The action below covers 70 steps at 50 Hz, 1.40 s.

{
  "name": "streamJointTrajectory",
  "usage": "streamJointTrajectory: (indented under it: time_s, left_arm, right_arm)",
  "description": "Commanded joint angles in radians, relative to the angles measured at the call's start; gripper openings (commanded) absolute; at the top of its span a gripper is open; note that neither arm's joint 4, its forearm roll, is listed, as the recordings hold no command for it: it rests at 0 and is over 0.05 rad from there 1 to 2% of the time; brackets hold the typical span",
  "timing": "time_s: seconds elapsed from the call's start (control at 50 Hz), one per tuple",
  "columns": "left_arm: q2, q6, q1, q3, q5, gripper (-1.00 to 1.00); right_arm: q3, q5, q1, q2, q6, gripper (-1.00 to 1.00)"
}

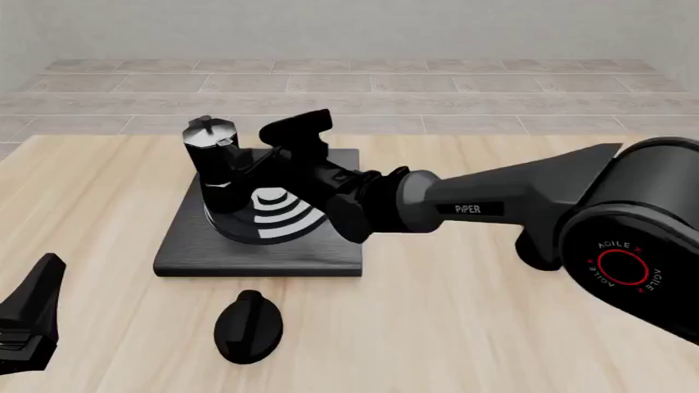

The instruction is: Put both moka pots on the stove.

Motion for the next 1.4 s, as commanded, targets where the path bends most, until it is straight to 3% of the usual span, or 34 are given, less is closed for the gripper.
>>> streamJointTrajectory:
  time_s: [0.02,0.18,0.26,0.3,0.32,0.44,0.48,0.5,0.64,1.02,1.04,1.26,1.3,1.4]
  left_arm:
    - [0.0,0.0,0.0,0.0,0.0,1.0]
    - [0.0,0.0,0.0,0.0,0.0,1.0]
    - [0.0,0.0,0.0,0.0,0.0,1.0]
    - [0.0,0.0,0.0,0.0,0.0,1.0]
    - [0.0,0.0,0.0,0.0,0.0,1.0]
    - [0.0,0.0,0.0,0.0,0.0,1.0]
    - [0.0,0.0,0.0,0.0,0.0,1.0]
    - [0.0,0.0,0.0,0.0,0.0,1.0]
    - [0.0,0.0,0.0,0.0,0.0,1.0]
    - [0.0,0.0,0.0,0.0,0.0,1.0]
    - [0.0,0.0,0.0,0.0,0.0,1.0]
    - [0.0,0.0,0.0,0.0,0.0,1.0]
    - [0.0,0.0,0.0,0.0,0.0,1.0]
    - [0.0,0.0,0.0,0.0,0.0,1.0]
  right_arm:
    - [0.049,-0.006,-0.004,-0.046,0.01,1.0]
    - [0.143,-0.052,-0.022,-0.141,-0.018,1.0]
    - [0.199,-0.096,-0.025,-0.201,-0.058,1.0]
    - [0.199,-0.079,-0.028,-0.214,-0.041,1.0]
    - [0.218,-0.1,-0.031,-0.23,-0.062,1.0]
    - [0.251,-0.1,-0.035,-0.282,-0.061,1.0]
    - [0.283,-0.127,-0.034,-0.311,-0.102,1.0]
    - [0.278,-0.113,-0.039,-0.314,-0.076,1.0]
    - [0.346,-0.154,-0.046,-0.376,-0.119,1.0]
    - [0.48,-0.197,-0.116,-0.526,-0.134,1.0]
    - [0.51,-0.219,-0.117,-0.542,-0.16,1.0]
    - [0.618,-0.252,-0.161,-0.632,-0.143,1.0]
    - [0.663,-0.291,-0.166,-0.672,-0.184,1.0]
    - [0.68,-0.254,-0.182,-0.717,-0.154,1.0]
